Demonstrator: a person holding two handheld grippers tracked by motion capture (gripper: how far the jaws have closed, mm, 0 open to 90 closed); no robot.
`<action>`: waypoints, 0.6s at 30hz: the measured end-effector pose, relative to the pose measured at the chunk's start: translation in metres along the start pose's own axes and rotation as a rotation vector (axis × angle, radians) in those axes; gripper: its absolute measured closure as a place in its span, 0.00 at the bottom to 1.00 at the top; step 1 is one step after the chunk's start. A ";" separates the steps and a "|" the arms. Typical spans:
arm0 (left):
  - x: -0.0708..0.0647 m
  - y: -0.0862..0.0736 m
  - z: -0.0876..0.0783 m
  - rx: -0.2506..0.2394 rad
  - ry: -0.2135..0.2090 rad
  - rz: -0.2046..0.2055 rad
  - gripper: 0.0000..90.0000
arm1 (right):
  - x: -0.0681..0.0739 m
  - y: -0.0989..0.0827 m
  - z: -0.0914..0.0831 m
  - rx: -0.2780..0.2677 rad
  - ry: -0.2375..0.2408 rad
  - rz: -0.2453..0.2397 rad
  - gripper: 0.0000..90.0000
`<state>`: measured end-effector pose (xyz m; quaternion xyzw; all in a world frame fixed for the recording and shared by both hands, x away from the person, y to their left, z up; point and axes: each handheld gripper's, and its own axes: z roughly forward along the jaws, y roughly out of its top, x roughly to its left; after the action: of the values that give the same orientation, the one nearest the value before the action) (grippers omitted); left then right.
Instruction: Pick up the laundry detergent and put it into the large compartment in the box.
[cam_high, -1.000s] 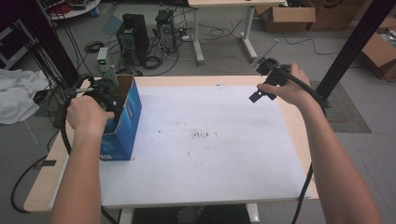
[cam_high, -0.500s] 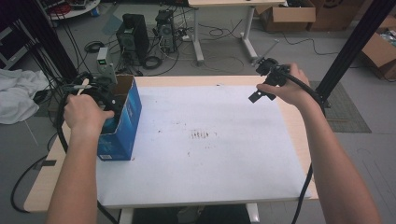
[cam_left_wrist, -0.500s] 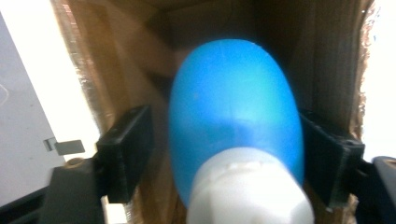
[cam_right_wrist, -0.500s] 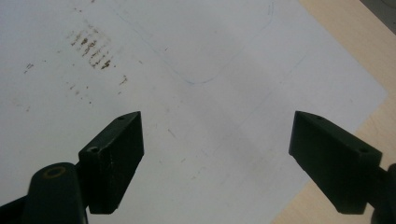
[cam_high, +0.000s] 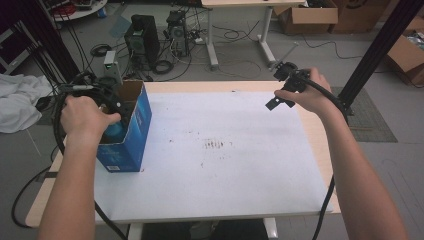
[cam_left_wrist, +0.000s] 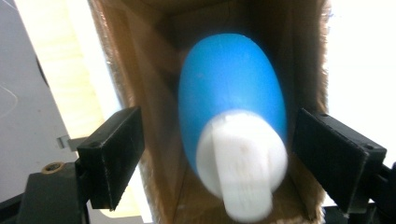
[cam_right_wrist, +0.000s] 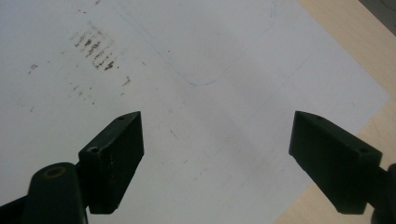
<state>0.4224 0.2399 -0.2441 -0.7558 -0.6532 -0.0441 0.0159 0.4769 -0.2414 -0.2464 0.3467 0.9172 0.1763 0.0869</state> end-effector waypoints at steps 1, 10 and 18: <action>0.000 -0.001 -0.003 -0.004 -0.001 0.011 0.20 | 0.000 0.000 0.000 -0.002 0.003 0.001 0.20; -0.018 -0.009 -0.035 -0.062 -0.008 0.079 0.20 | 0.001 0.000 -0.004 -0.009 0.002 0.002 0.19; -0.060 -0.006 -0.054 -0.105 -0.043 0.220 0.20 | 0.007 0.005 -0.007 -0.006 -0.001 -0.003 0.19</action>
<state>0.4052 0.1775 -0.1961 -0.8234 -0.5633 -0.0601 -0.0326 0.4728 -0.2349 -0.2385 0.3451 0.9171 0.1789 0.0887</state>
